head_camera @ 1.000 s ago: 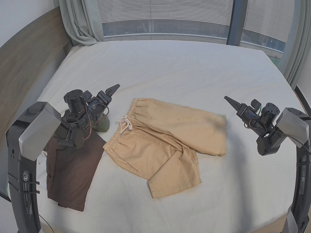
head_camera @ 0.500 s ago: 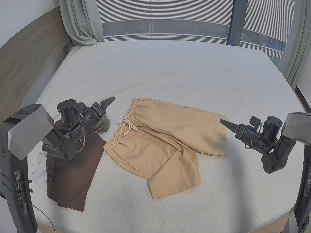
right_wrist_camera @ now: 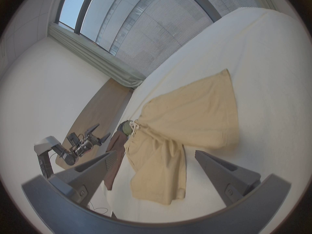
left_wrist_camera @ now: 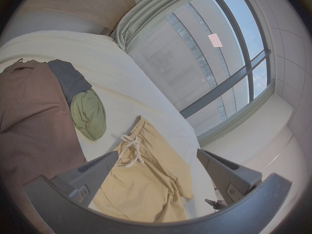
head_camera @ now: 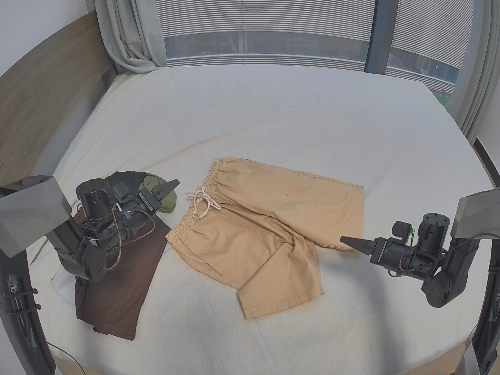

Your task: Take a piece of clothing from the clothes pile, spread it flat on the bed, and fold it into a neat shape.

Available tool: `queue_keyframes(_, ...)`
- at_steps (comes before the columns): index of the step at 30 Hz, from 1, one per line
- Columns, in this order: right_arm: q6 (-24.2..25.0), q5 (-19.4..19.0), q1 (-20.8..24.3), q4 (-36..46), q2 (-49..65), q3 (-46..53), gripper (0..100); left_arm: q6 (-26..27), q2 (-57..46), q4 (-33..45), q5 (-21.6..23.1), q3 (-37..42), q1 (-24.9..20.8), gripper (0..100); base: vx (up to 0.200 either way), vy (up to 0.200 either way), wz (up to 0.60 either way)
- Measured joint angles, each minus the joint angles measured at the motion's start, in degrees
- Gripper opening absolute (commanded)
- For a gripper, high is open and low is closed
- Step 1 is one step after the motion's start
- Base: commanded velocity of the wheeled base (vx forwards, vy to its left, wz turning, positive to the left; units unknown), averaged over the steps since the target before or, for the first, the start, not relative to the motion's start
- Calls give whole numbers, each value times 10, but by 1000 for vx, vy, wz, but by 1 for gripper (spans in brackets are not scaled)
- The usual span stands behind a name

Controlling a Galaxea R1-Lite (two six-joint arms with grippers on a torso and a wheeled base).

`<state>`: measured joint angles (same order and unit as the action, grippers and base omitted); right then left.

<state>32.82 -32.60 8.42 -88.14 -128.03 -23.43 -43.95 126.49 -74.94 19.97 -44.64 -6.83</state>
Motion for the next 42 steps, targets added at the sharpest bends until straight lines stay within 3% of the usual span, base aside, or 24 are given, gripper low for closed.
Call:
queue_keyframes(7,-25,0,15,-2,-19,31,100,28,0,4,9,21,5,100,0,0,0)
queue_keyframes(15,-19,19,37,-2,-69,33,100,32,9,0,13,24,9,100,0,0,0)
queue_keyframes(23,54,36,61,-2,-95,31,100,32,13,-1,13,24,9,100,0,0,0)
queue_keyframes(29,122,125,97,-2,-108,6,100,31,14,-4,13,24,9,100,0,0,0)
queue_keyframes(32,146,152,113,-2,-122,-13,100,31,14,-4,13,24,9,100,0,0,0)
queue_keyframes(42,153,157,136,3,-142,-17,100,31,14,-5,14,22,8,100,0,0,0)
